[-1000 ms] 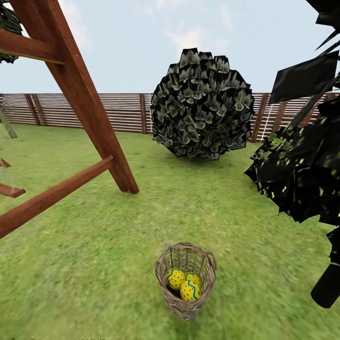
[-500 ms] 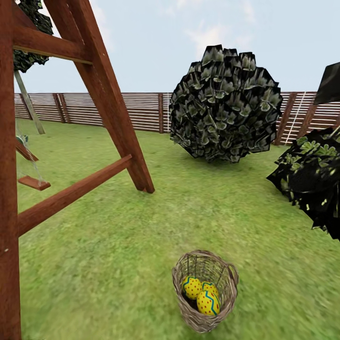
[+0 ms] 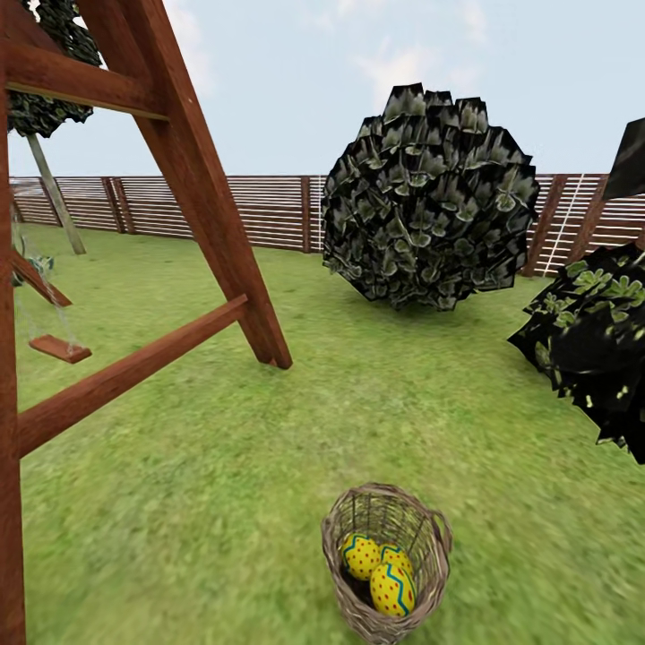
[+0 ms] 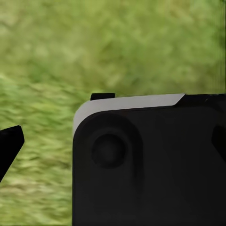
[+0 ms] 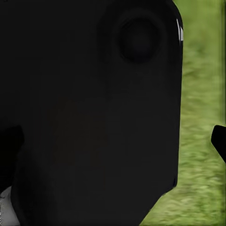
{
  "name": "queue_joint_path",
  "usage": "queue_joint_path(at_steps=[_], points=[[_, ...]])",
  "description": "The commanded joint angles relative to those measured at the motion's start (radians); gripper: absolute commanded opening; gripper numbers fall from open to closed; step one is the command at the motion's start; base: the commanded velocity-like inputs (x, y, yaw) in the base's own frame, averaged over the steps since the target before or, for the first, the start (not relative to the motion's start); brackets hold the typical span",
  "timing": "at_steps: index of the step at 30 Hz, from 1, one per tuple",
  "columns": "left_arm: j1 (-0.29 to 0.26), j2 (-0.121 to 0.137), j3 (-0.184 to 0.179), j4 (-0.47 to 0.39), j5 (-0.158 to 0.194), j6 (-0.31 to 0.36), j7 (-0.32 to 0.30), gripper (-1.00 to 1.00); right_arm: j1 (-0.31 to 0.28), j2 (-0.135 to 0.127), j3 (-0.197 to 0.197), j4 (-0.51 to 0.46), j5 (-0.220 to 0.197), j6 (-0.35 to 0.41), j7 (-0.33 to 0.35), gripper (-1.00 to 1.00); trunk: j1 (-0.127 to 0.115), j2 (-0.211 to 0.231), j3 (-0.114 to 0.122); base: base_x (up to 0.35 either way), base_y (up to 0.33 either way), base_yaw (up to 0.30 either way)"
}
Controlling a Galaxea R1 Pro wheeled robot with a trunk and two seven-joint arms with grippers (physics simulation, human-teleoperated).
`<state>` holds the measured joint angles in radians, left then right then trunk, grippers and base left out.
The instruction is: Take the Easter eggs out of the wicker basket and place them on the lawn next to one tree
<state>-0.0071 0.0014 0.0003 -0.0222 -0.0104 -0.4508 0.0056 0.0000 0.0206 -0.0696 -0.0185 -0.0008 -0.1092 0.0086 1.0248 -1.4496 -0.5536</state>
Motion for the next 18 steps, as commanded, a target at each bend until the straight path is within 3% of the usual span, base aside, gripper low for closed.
queue_joint_path(at_steps=[1, 11, 16, 18], points=[[-0.001, 0.0, 0.0, 0.001, -0.001, -0.003, 0.001, 1.0, 0.0, 0.0, -0.008, -0.001, -0.001, -0.003, 0.001, 1.0, 0.0, 0.0, -0.001, 0.111, -0.051, 0.001], [-0.001, 0.0, 0.001, 0.001, 0.001, -0.003, 0.0, 1.0, 0.0, -0.001, -0.005, -0.016, 0.002, -0.007, 0.01, 1.0, 0.0, 0.0, -0.001, 0.032, -0.015, 0.0], [-0.001, 0.0, 0.002, 0.001, 0.002, -0.003, -0.005, 1.0, 0.009, 0.002, -0.008, -0.109, -0.001, -0.089, 0.092, 1.0, 0.0, 0.0, -0.001, 0.003, -0.001, 0.0], [-0.001, 0.0, 0.002, 0.001, 0.003, -0.003, -0.006, 1.0, 0.041, 0.004, -0.011, -0.187, -0.006, -0.124, 0.133, 1.0, 0.0, 0.0, -0.001, 0.001, 0.0, 0.0]])
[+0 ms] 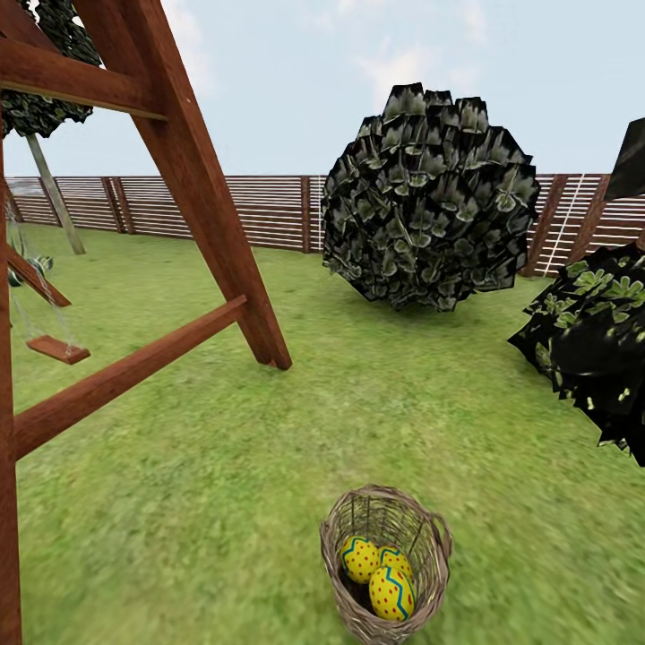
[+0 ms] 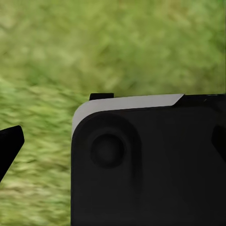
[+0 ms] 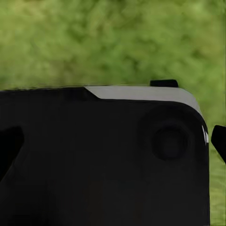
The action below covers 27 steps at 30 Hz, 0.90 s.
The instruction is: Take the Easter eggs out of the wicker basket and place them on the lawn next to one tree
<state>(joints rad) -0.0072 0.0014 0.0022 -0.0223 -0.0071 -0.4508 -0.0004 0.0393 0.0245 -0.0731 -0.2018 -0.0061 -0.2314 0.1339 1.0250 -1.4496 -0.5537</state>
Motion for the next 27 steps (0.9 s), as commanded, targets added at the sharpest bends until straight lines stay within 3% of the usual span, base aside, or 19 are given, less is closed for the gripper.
queue_joint_path(at_steps=[1, 4, 7, 11, 20, 27], points=[[-0.001, 0.0, 0.0, 0.001, -0.001, -0.003, 0.0, 1.0, 0.017, 0.001, -0.009, -0.033, -0.002, -0.009, 0.017, 1.0, 0.0, 0.0, -0.001, 0.0, 0.0, 0.0], [-0.001, 0.0, 0.001, 0.001, -0.001, -0.003, -0.001, 1.0, 0.078, 0.002, -0.012, -0.132, -0.004, -0.023, 0.034, 1.0, 0.0, 0.0, -0.001, 0.0, 0.0, 0.0], [-0.001, 0.001, 0.001, 0.001, -0.001, -0.003, -0.001, 1.0, 0.183, 0.003, -0.019, -0.278, -0.007, -0.031, 0.046, 1.0, 0.0, 0.0, -0.001, 0.0, 0.0, 0.0], [-0.001, 0.001, 0.001, 0.001, -0.001, -0.003, -0.001, 1.0, 0.283, 0.004, -0.071, -0.397, -0.007, -0.035, 0.051, 1.0, 0.0, 0.0, -0.001, 0.0, 0.0, 0.0], [0.0, 0.002, 0.001, 0.001, -0.001, -0.003, -0.001, 1.0, 0.348, 0.007, -0.134, -0.467, -0.009, -0.059, 0.108, 1.0, 0.0, 0.0, -0.001, 0.0, 0.0, 0.0], [0.0, 0.002, 0.001, 0.001, -0.001, -0.003, -0.001, 1.0, 0.367, 0.019, -0.213, -0.479, -0.008, -0.125, 0.192, 1.0, 0.0, 0.0, -0.001, 0.0, 0.0, 0.0]])
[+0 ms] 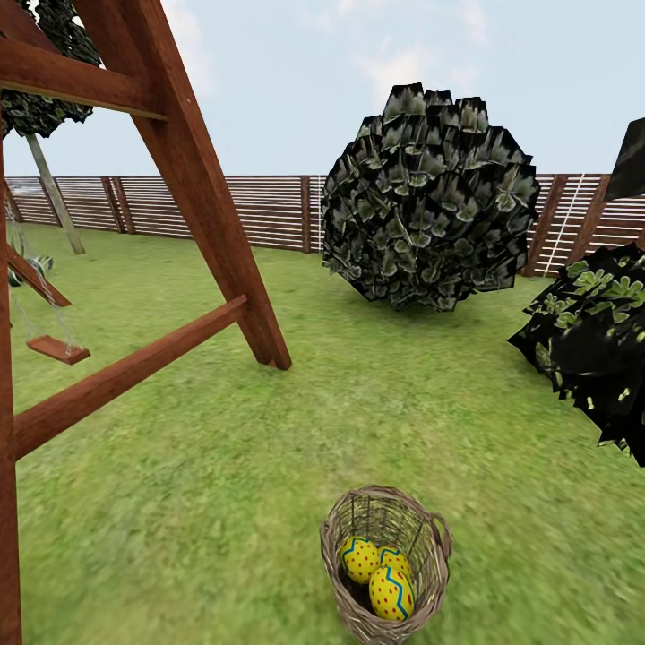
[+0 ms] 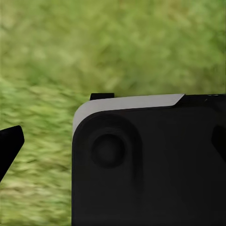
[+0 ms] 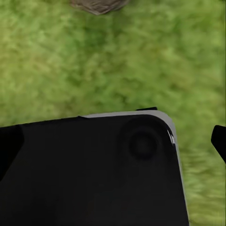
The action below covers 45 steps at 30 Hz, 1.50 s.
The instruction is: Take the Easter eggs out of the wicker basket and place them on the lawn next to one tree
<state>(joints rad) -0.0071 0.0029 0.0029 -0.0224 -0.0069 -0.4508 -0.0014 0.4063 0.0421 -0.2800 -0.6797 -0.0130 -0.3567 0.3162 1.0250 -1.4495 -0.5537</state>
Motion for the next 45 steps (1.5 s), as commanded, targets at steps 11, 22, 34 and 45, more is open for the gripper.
queue_joint_path(at_steps=[11, 22, 34, 45], points=[[-0.001, 0.0, 0.0, 0.001, -0.001, -0.003, 0.0, 1.0, 0.015, 0.022, -0.028, -0.018, -0.055, -0.147, 0.046, 1.0, 0.0, 0.0, -0.001, 0.0, 0.0, 0.0], [0.0, -0.001, 0.0, 0.001, -0.001, -0.003, 0.0, 1.0, 0.041, 0.078, -0.031, -0.234, -0.158, -0.295, 0.124, 1.0, 0.0, 0.0, -0.001, 0.0, 0.0, 0.0], [0.0, 0.0, 0.0, 0.001, -0.001, -0.003, 0.0, 1.0, 0.047, 0.103, -0.03, -0.68, -0.216, 0.106, 0.133, 1.0, 0.0, 0.0, -0.001, 0.0, 0.0, 0.0], [0.0, 0.0, 0.0, 0.001, 0.0, -0.003, 0.0, 1.0, 0.047, 0.096, -0.034, -0.849, -0.217, 0.458, 0.131, 1.0, 0.0, 0.0, -0.001, 0.0, 0.0, 0.0]])
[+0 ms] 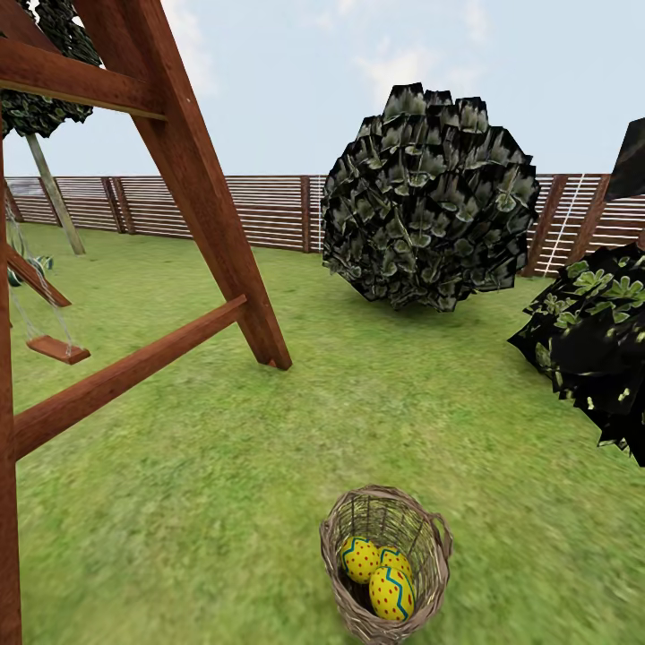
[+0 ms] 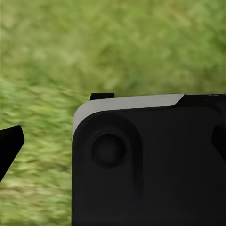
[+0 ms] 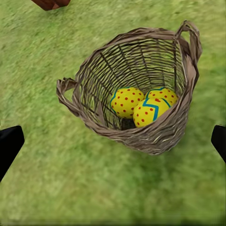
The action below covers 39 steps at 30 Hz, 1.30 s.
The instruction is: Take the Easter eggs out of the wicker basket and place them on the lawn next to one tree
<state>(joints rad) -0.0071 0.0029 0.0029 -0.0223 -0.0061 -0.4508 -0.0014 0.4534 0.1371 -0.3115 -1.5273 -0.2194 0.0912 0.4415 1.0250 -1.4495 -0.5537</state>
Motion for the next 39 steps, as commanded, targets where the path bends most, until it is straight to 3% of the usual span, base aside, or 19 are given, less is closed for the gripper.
queue_joint_path(at_steps=[1, 9, 14, 16, 21, 22, 28, 31, 39], points=[[-0.001, 0.0, 0.0, 0.001, -0.001, -0.003, 0.0, 1.0, 0.0, 0.001, -0.003, -0.003, -0.01, 0.015, 0.006, 1.0, 0.0, 0.0, -0.001, 0.0, 0.0, 0.0], [0.0, 0.0, 0.0, 0.001, -0.002, -0.003, -0.001, 1.0, -0.006, -0.002, -0.004, -0.011, -0.005, 0.056, -0.002, 1.0, 0.0, 0.0, -0.001, 0.0, 0.0, 0.0], [-0.001, -0.001, -0.001, 0.001, -0.002, 0.002, 0.004, 1.0, -0.044, -0.004, -0.003, -0.012, 0.002, 0.225, -0.075, 1.0, 0.0, 0.0, -0.001, 0.0, 0.0, 0.0], [-0.001, -0.001, -0.002, 0.001, -0.001, 0.004, 0.006, 1.0, -0.107, -0.005, 0.003, -0.012, 0.003, 0.305, -0.153, 1.0, 0.0, 0.0, -0.001, 0.0, 0.0, 0.0], [-0.001, 0.002, -0.003, 0.0, 0.0, 0.007, 0.003, 1.0, -0.238, -0.004, 0.024, -0.009, 0.001, 0.386, -0.317, 1.0, 0.0, 0.0, -0.001, 0.0, 0.0, 0.0], [-0.004, 0.003, -0.004, -0.002, -0.001, 0.007, 0.002, 1.0, -0.29, -0.004, 0.041, -0.005, -0.001, 0.411, -0.391, 1.0, 0.0, 0.0, -0.001, 0.0, 0.0, 0.0], [-0.022, 0.004, -0.006, -0.007, -0.002, 0.009, 0.0, 1.0, -0.44, -0.002, 0.099, 0.005, -0.01, 0.453, -0.625, 1.0, 0.0, 0.0, -0.001, 0.0, 0.0, 0.0], [-0.025, 0.005, -0.006, -0.012, -0.004, 0.009, 0.0, 1.0, -0.498, 0.0, 0.11, 0.016, -0.012, 0.459, -0.686, 1.0, 0.0, 0.0, -0.001, 0.0, 0.0, 0.0], [-0.027, 0.005, -0.007, -0.039, -0.007, 0.009, 0.0, 1.0, -0.649, 0.002, 0.117, 0.173, -0.019, 0.46, -0.723, 1.0, 0.0, 0.0, -0.001, 0.0, 0.0, 0.0]])
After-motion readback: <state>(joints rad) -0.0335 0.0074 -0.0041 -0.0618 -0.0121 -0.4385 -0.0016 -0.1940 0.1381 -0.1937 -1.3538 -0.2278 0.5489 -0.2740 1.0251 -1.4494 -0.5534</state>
